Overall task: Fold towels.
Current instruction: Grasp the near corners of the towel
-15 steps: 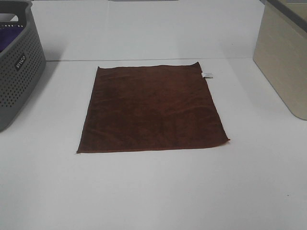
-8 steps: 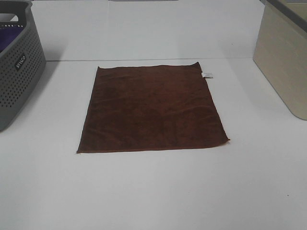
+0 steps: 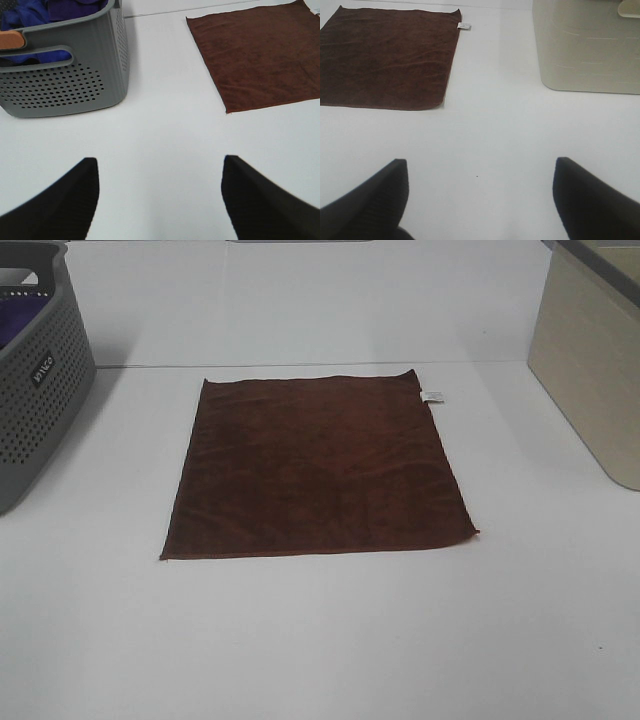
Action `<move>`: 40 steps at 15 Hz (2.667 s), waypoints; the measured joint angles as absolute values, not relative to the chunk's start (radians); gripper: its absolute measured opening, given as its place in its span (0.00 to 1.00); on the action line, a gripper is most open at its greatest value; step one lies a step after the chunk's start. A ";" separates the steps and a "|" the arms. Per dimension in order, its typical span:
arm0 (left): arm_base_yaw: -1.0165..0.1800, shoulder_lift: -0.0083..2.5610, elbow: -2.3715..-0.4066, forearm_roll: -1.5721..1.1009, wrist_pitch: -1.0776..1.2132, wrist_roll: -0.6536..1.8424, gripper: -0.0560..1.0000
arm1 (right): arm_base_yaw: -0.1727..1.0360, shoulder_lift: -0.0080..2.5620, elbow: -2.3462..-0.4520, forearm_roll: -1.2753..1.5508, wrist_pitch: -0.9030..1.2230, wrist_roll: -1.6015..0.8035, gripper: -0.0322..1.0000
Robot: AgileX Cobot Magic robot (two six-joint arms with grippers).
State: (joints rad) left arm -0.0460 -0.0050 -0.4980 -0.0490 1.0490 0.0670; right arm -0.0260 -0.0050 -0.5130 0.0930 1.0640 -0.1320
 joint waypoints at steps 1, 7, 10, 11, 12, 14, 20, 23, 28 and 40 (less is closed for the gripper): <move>-0.046 -0.005 -0.498 -0.049 1.049 0.067 0.67 | -0.026 -0.005 -0.513 0.093 1.064 -0.132 0.78; -0.046 -0.005 -0.498 -0.049 1.049 0.067 0.67 | -0.026 -0.005 -0.513 0.093 1.064 -0.132 0.78; -0.046 -0.005 -0.498 -0.049 1.049 0.067 0.67 | -0.026 -0.005 -0.513 0.093 1.064 -0.132 0.78; -0.046 -0.005 -0.498 -0.049 1.049 0.067 0.67 | -0.026 -0.005 -0.513 0.093 1.064 -0.132 0.78; -0.046 -0.005 -0.498 -0.049 1.049 0.067 0.67 | -0.026 -0.005 -0.513 0.093 1.064 -0.132 0.78; -0.046 -0.005 -0.498 -0.049 1.049 0.067 0.67 | -0.026 -0.005 -0.513 0.093 1.064 -0.132 0.78; -0.046 -0.005 -0.498 -0.049 1.049 0.067 0.67 | -0.026 -0.005 -0.513 0.093 1.064 -0.132 0.78; -0.046 -0.005 -0.498 -0.049 1.049 0.067 0.67 | -0.026 -0.005 -0.513 0.093 1.064 -0.132 0.78; -0.046 -0.005 -0.498 -0.049 1.049 0.067 0.67 | -0.026 -0.005 -0.513 0.093 1.064 -0.132 0.78; -0.046 -0.005 -0.503 -0.042 1.040 0.082 0.67 | -0.026 -0.005 -0.513 0.094 1.063 -0.130 0.78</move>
